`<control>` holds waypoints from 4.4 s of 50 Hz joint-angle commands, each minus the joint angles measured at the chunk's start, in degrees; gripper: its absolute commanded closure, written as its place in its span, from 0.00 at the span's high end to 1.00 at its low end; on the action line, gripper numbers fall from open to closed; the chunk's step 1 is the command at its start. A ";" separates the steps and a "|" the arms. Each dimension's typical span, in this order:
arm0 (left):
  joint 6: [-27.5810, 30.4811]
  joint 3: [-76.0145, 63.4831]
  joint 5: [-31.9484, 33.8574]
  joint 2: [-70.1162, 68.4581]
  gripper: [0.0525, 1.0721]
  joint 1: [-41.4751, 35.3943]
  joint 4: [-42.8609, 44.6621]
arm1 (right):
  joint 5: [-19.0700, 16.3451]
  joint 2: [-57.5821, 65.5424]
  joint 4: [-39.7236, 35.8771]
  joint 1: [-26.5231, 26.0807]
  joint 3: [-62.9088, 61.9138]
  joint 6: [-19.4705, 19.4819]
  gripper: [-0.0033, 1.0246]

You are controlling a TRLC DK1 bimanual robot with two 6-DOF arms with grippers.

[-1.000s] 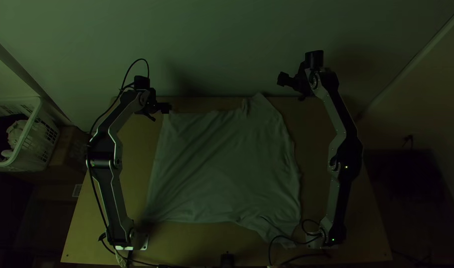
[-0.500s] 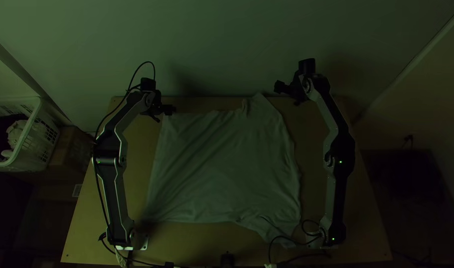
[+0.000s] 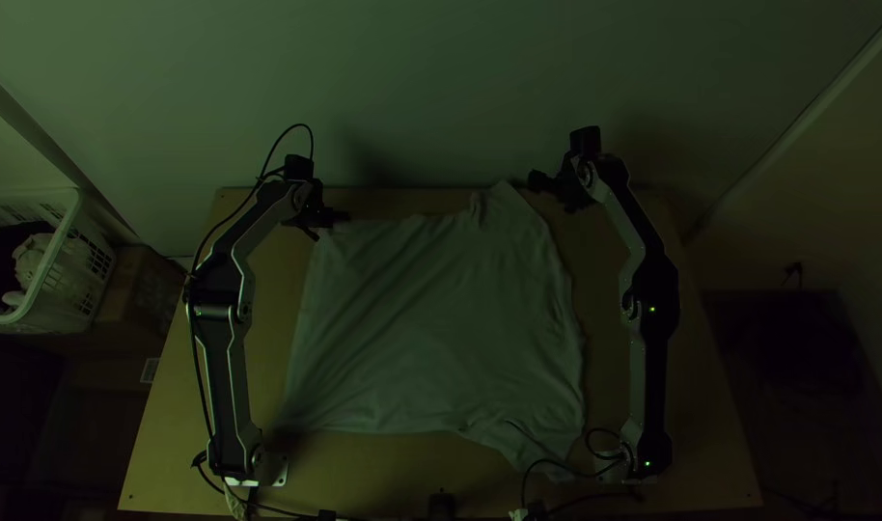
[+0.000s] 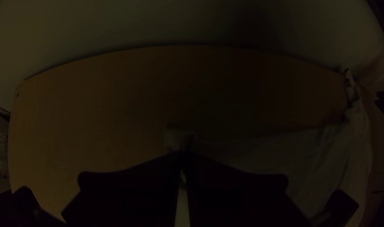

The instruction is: Fold the t-shirt

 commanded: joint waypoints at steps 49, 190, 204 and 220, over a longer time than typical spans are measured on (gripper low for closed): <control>-0.04 1.63 0.43 -2.95 0.02 1.61 -2.08 | 4.82 6.48 -1.02 4.59 0.51 -3.43 0.18; 2.24 -37.75 5.70 -30.54 0.02 6.54 9.17 | 9.04 -28.15 -1.90 3.53 -39.39 -5.80 0.03; 3.47 -46.36 5.79 -36.43 0.02 6.54 11.10 | 9.57 -34.04 0.03 4.32 -47.92 -5.54 0.03; 4.09 -54.71 5.96 -41.53 0.02 6.18 13.65 | 9.83 -39.75 1.53 5.55 -57.50 -5.71 0.03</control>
